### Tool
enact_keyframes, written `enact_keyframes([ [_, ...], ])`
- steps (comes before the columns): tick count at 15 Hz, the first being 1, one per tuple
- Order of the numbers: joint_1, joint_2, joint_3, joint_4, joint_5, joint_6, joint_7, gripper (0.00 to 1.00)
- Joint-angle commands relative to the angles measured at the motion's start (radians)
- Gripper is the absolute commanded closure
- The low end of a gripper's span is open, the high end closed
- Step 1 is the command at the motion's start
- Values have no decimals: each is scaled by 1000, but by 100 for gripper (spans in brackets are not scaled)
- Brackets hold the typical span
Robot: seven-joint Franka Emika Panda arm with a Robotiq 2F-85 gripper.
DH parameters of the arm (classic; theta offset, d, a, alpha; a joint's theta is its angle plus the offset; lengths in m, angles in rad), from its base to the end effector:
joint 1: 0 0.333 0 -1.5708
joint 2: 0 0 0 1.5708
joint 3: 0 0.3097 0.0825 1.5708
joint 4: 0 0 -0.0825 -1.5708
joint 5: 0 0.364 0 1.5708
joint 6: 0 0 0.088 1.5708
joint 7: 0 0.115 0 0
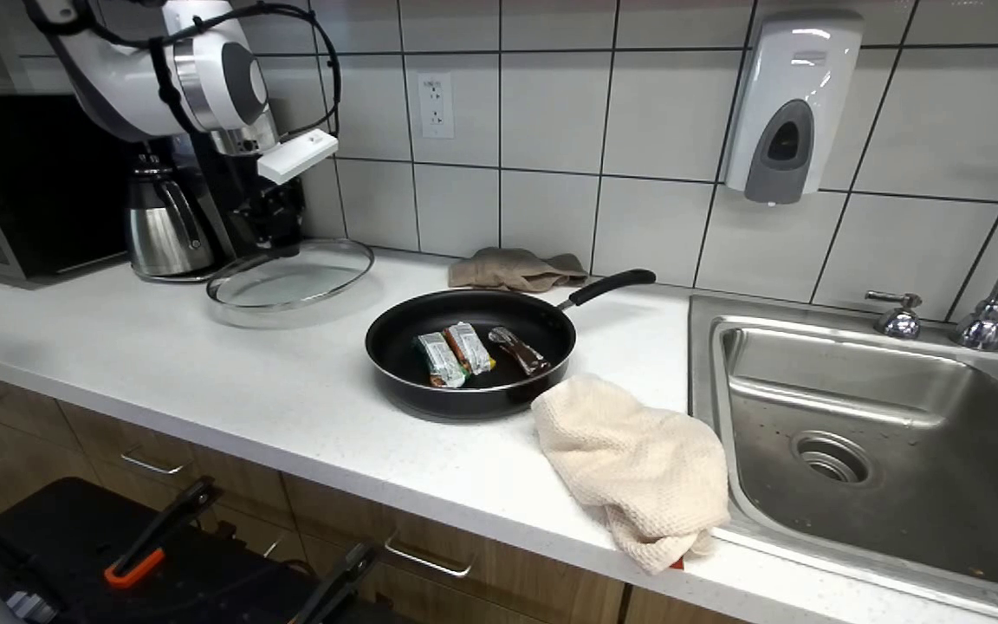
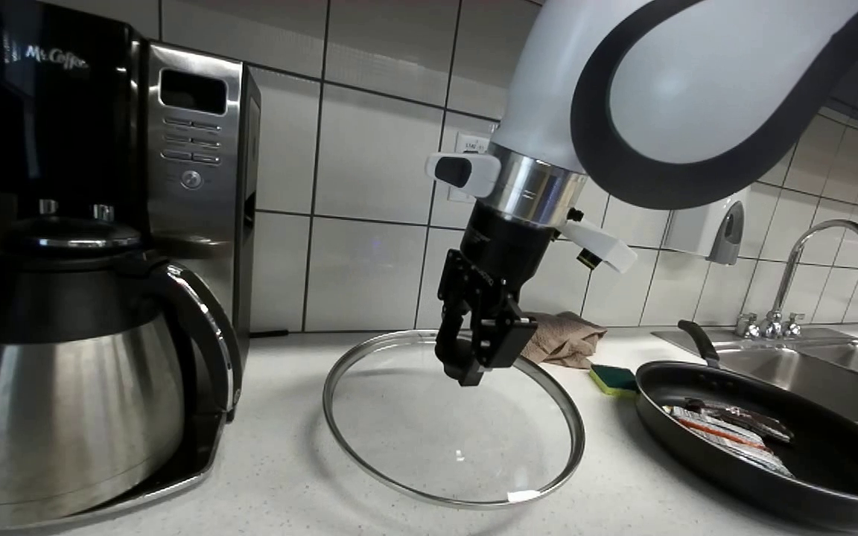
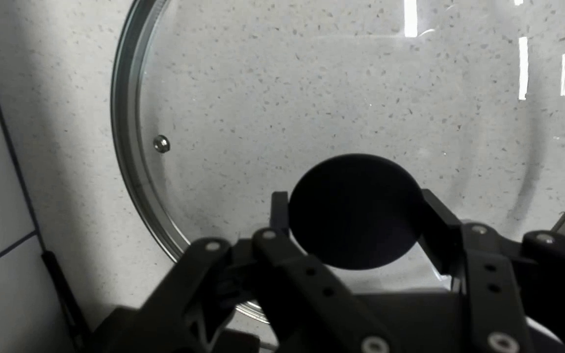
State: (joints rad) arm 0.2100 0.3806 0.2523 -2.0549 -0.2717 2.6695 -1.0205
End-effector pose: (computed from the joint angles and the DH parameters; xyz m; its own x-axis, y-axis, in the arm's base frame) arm 0.5390 0.2701 0.2819 -0.1161 0.9918 0.0532 0.9627 0.0992 0.2516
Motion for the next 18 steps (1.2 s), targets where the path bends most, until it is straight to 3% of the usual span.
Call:
enact_keyframes([
  [1, 1, -88, -26, -40, -28, -9, 71, 61],
  [8, -21, -176, -58, -130, -25, 12, 142, 61],
  [18, -64, -387, -110, -347, -23, 22, 244, 61],
])
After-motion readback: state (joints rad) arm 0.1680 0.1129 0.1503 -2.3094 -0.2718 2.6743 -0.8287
